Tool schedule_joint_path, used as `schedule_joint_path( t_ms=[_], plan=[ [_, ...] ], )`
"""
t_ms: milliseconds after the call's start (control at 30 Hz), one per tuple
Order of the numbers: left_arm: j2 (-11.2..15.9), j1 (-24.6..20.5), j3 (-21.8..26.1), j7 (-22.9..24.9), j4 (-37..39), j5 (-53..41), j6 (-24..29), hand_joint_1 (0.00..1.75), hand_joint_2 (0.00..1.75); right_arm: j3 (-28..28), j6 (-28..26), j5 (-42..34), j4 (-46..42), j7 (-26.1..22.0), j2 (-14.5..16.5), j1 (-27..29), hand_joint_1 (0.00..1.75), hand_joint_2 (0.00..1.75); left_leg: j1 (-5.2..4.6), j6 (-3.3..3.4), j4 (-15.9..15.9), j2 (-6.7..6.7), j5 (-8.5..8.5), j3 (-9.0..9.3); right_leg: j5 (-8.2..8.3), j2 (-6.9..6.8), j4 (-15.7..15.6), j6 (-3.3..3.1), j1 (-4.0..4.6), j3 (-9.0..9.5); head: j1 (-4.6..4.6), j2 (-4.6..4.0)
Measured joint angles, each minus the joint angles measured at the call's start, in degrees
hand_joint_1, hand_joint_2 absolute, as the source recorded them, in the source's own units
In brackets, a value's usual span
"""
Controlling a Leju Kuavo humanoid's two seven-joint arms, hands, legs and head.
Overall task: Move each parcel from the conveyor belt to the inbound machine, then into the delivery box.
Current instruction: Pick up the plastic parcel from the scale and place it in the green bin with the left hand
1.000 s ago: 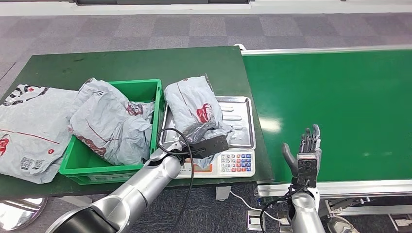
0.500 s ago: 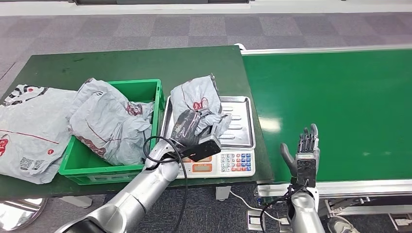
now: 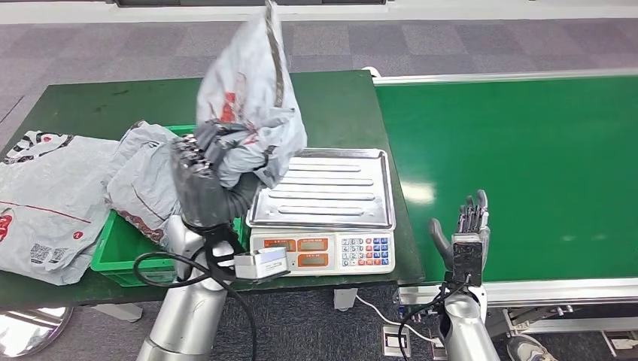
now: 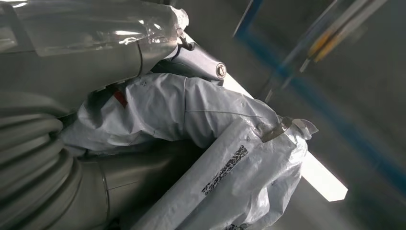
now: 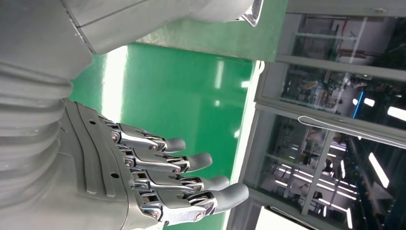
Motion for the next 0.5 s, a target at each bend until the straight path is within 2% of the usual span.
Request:
schedule_joint_path(
  t_ms=[100,233,400,500],
  plan=[
    [0.2,1.1,1.7,0.0,-8.7,-3.0,0.0,1.75,1.75,0.4,-0.5,-0.3,0.2,0.0,-0.2,0.0,0.00,1.75,0.01,-0.02,0.0,0.01,-0.01,0.02,-0.01,0.00,0.0,-0.02,0.00,-0.01,0.01,0.00],
    [0.7,1.8,4.4,0.1,-14.7,-5.0,0.0,1.75,1.75,0.5,-0.6,-0.3,0.1,0.0,-0.4,0.4,0.00,1.75,0.01,-0.01,0.0,-0.01,-0.01,0.03,-0.02,-0.03,0.0,-0.01,0.00,0.03,0.00,0.00],
    [2.9,2.5,13.1,0.3,-17.4,-7.0,0.0,1.75,1.75,0.5,-0.3,-0.3,-0.9,0.0,-1.0,2.8,0.00,1.75,0.01,-0.02,0.0,0.01,-0.01,0.05,-0.02,0.00,0.0,-0.02,0.00,0.02,-0.01,0.00],
    [4.2,2.9,15.9,0.2,-17.3,-7.0,0.0,1.75,1.75,0.5,-0.2,-0.3,-1.3,0.0,-1.2,3.3,0.00,1.75,0.02,-0.02,0.0,0.02,-0.01,0.05,-0.02,0.00,0.0,-0.03,0.01,0.01,-0.01,0.00]
  ],
)
